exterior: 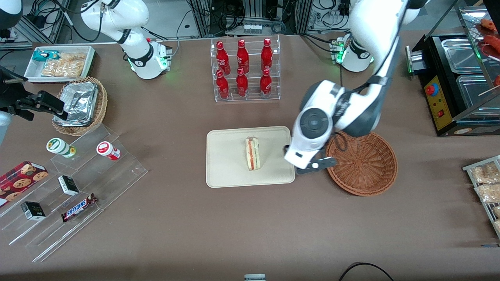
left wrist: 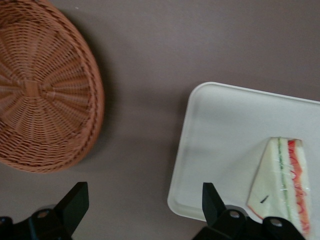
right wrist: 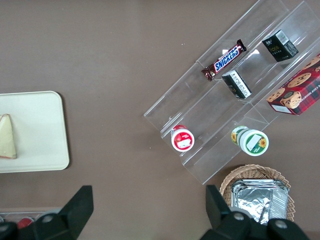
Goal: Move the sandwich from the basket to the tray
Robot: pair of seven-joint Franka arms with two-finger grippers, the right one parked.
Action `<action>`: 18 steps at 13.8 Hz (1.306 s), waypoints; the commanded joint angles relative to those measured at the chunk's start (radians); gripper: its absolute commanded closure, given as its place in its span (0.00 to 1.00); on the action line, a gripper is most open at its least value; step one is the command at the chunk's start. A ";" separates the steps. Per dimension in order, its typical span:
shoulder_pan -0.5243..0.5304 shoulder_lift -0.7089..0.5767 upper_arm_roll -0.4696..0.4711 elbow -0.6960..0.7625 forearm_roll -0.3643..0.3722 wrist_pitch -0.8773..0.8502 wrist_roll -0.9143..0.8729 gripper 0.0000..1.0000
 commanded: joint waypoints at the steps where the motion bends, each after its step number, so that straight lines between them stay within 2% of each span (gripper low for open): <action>1: 0.080 -0.121 -0.007 -0.120 -0.008 -0.004 0.111 0.00; 8: 0.292 -0.278 -0.011 -0.177 -0.017 -0.142 0.390 0.00; 12: 0.468 -0.316 -0.155 -0.172 -0.016 -0.194 0.467 0.00; 18: 0.544 -0.424 -0.152 -0.167 -0.007 -0.266 0.611 0.00</action>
